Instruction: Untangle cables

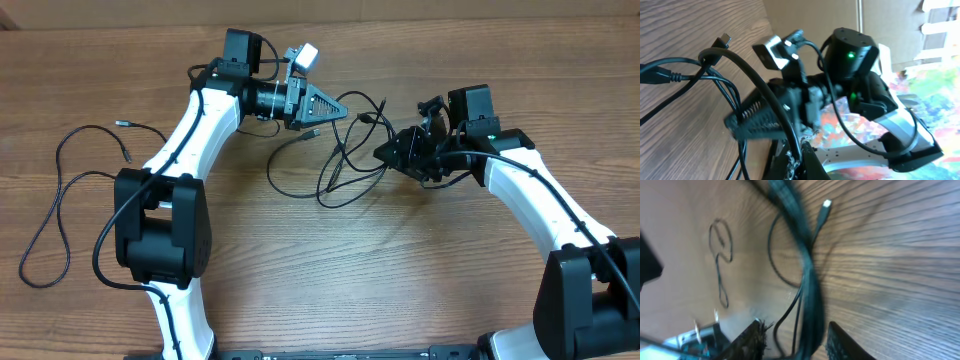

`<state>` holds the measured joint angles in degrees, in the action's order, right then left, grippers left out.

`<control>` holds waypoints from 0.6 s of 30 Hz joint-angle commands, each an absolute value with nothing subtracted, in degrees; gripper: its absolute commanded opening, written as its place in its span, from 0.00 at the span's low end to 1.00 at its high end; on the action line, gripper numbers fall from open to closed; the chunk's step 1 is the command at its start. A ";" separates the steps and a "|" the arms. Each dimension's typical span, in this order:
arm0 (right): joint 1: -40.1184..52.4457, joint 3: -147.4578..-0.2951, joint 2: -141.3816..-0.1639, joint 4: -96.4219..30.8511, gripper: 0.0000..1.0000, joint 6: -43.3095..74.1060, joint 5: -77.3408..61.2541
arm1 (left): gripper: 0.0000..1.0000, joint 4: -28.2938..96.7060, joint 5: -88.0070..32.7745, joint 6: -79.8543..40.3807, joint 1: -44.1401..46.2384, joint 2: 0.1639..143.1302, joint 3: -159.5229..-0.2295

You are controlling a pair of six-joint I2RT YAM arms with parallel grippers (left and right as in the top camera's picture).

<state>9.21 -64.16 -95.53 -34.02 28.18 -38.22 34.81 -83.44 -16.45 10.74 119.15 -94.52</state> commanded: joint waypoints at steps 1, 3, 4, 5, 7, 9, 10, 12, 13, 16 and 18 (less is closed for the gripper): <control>8.99 -64.18 -95.31 -33.78 0.34 34.54 -23.66 | 0.04 34.96 -88.79 -16.78 9.02 118.72 -95.90; 8.99 -64.18 -95.33 -34.11 0.32 34.52 -18.55 | 0.04 35.29 -90.11 -16.75 8.21 118.72 -95.90; 8.99 -64.18 -95.31 -34.50 0.31 34.52 -15.88 | 0.04 35.48 -90.65 -16.78 7.70 118.72 -95.90; 8.99 -64.18 -95.31 -35.22 0.31 34.52 -12.84 | 0.04 35.94 -90.63 -16.78 7.16 118.72 -95.90; 8.93 -64.18 -95.31 -36.77 0.30 34.52 -7.40 | 0.04 36.58 -90.63 -16.75 5.93 118.72 -95.90; 8.93 -64.18 -95.31 -38.17 0.30 34.52 -3.79 | 0.04 37.60 -90.63 -16.75 4.89 118.72 -95.90; 8.93 -64.18 -95.31 -38.98 0.30 34.52 -1.93 | 0.04 38.11 -90.63 -16.75 4.34 118.72 -95.90; 8.93 -64.18 -95.33 -40.32 0.30 34.52 1.48 | 0.04 39.38 -90.65 -16.73 3.20 118.72 -95.90; 8.93 -64.18 -95.31 -40.97 0.30 34.52 3.25 | 0.04 39.70 -90.65 -16.71 2.85 118.72 -95.90; 8.93 -64.18 -95.31 -42.02 0.31 34.50 6.22 | 0.04 40.56 -90.65 -16.58 1.91 118.72 -95.88; 8.95 -64.18 -95.31 -42.41 0.41 34.50 5.65 | 0.04 41.43 -90.63 -15.07 1.85 118.72 -95.88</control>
<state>8.99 -64.16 -95.53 -42.30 34.54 0.75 40.64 -88.38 -16.56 1.72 119.15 -94.56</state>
